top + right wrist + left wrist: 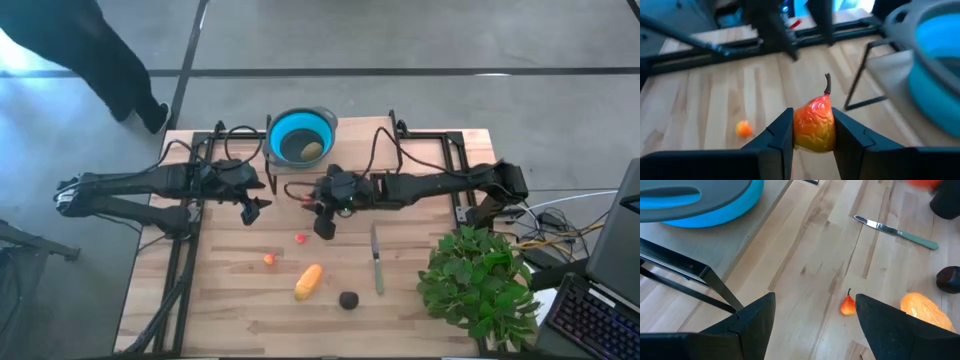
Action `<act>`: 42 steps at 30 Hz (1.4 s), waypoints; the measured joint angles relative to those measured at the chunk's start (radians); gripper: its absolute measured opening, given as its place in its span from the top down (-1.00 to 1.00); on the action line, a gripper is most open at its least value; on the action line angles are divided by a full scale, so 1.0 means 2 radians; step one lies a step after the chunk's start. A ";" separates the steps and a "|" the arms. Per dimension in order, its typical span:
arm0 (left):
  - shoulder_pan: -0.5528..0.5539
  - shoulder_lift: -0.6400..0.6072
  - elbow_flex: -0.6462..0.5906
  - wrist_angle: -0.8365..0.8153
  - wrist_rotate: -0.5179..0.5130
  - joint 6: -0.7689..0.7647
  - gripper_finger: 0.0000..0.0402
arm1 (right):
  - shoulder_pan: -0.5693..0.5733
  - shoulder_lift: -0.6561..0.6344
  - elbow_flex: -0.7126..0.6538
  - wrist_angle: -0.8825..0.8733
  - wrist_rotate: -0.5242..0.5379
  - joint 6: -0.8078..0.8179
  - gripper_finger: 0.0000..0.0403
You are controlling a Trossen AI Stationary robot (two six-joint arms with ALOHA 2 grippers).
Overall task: Pick & Place Fruit
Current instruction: Put the right orange peach in the blue strainer bowl on the shelf
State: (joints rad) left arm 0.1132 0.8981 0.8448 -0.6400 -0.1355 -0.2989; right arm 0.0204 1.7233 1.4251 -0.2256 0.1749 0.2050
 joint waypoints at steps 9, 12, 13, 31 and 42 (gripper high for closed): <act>0.000 0.000 0.000 -0.008 0.001 0.000 -0.39 | -0.042 0.000 0.035 0.002 0.002 0.000 0.51; 0.000 0.000 0.000 -0.007 0.001 0.000 -0.39 | -0.059 0.000 0.041 0.004 0.004 0.000 0.52; 0.000 0.000 0.000 -0.007 0.001 0.000 -0.39 | -0.064 0.000 0.043 0.004 0.004 0.000 0.53; 0.000 0.000 0.000 -0.008 0.007 -0.014 -0.39 | -0.169 0.021 0.045 0.020 0.005 0.015 0.52; -0.001 0.000 0.000 -0.027 0.013 -0.038 -0.39 | -0.174 0.037 0.044 0.007 0.005 0.036 0.51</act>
State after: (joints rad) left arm 0.1120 0.8978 0.8448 -0.6930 -0.1103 -0.3754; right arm -0.3277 1.7969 1.5135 -0.2107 0.1841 0.2768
